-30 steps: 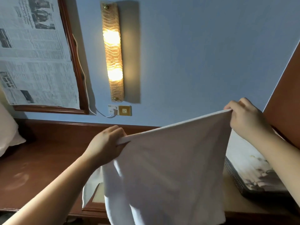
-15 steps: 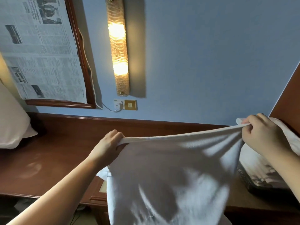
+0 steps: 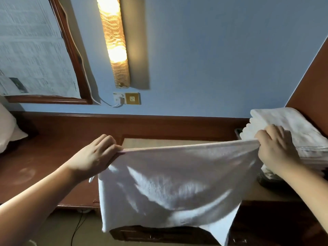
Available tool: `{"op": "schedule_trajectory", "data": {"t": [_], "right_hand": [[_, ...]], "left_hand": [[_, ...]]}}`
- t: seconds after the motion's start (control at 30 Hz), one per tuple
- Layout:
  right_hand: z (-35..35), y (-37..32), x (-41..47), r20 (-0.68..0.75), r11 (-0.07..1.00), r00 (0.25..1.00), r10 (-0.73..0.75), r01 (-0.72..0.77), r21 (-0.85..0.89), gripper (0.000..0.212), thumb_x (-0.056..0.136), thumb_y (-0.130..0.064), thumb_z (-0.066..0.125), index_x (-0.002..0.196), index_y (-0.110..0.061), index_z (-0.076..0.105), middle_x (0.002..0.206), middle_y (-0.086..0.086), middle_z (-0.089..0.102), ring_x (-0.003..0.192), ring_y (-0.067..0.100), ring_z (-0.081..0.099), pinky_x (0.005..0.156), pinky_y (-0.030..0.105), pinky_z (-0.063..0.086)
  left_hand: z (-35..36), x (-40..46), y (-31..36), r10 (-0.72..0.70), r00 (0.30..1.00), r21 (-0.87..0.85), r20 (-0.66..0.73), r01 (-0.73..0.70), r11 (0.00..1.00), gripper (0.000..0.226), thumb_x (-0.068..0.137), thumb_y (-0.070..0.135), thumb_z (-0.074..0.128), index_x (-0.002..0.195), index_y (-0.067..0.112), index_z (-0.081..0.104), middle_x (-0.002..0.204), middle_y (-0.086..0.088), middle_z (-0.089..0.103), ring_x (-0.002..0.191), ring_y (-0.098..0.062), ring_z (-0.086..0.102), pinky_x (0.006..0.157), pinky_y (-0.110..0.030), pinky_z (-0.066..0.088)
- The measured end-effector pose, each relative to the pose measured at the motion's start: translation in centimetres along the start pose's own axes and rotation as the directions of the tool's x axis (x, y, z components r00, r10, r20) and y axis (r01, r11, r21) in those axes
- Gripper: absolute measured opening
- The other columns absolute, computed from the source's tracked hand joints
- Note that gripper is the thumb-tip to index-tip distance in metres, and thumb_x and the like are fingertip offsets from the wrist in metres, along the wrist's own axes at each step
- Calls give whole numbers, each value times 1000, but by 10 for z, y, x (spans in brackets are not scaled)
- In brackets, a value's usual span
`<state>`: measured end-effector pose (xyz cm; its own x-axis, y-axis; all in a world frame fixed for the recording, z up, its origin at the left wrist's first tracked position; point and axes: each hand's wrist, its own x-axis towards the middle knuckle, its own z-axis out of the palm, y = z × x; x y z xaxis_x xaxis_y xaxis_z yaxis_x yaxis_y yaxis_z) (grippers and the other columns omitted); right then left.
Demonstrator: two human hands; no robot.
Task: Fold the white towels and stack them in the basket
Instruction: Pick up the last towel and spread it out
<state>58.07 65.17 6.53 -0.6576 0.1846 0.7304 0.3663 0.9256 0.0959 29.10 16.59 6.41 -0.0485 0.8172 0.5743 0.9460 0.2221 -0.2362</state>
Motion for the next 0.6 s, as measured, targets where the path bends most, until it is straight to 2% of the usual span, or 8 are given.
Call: {"op": "schedule_trajectory", "data": {"t": [0.1,0.27,0.33,0.4,0.47,0.53,0.57,0.6], "right_hand": [[13,-8,-19,65,999,997,35,-33,-33,22,72,-2,33,78,1,53,86,22,41,81,38,36,69,48,36],[19,-20,-36,314,997,949,-3,29,-77,18,71,-6,38,80,-6,53,88,17,42,81,38,44,72,52,46],[17,-24,-42,385,995,922,-31,66,-78,17,77,-26,43,82,-11,49,89,12,40,82,36,43,74,50,45],[18,-23,-45,427,992,904,-11,63,-107,38,82,-52,47,85,-14,48,91,9,39,85,34,42,77,48,40],[21,-22,-48,413,993,911,4,47,-112,45,89,-59,49,89,-14,52,91,8,38,84,32,41,76,46,38],[24,-25,-47,422,988,906,-17,80,-131,24,93,-42,58,102,-20,59,91,5,33,83,31,40,74,44,37],[24,-27,-43,454,983,890,-26,106,-151,20,90,-29,62,110,-27,57,91,2,29,84,29,38,75,43,36],[25,-30,-40,512,978,858,-27,129,-165,33,86,-18,60,114,-34,52,91,-1,26,86,27,37,76,42,34]], "left_hand": [[15,-22,0,-1,995,-47,99,5,999,24,106,20,51,121,5,64,102,-13,56,82,-29,53,60,-40,53],[49,-49,-3,-77,972,-132,221,108,985,33,107,36,50,91,14,69,85,0,56,71,-22,51,57,-38,54],[60,-58,-6,-125,961,-116,247,157,981,39,105,39,48,81,14,65,80,0,53,66,-23,50,53,-38,52],[66,-64,-5,-269,933,-100,241,299,949,41,103,43,47,77,14,60,76,0,51,62,-26,47,53,-39,50],[65,-62,3,-516,812,-115,274,560,820,28,103,40,50,85,18,54,75,0,55,65,-32,50,59,-42,49],[68,-56,11,-654,670,-83,352,718,691,13,103,34,53,94,27,48,80,1,59,73,-34,55,65,-42,48],[70,-50,14,-676,637,-81,370,747,660,10,104,34,54,97,29,48,83,1,58,76,-35,56,67,-42,48],[71,-44,16,-682,636,-87,361,751,655,7,103,34,56,100,30,52,85,1,55,76,-36,57,67,-41,49]]}}
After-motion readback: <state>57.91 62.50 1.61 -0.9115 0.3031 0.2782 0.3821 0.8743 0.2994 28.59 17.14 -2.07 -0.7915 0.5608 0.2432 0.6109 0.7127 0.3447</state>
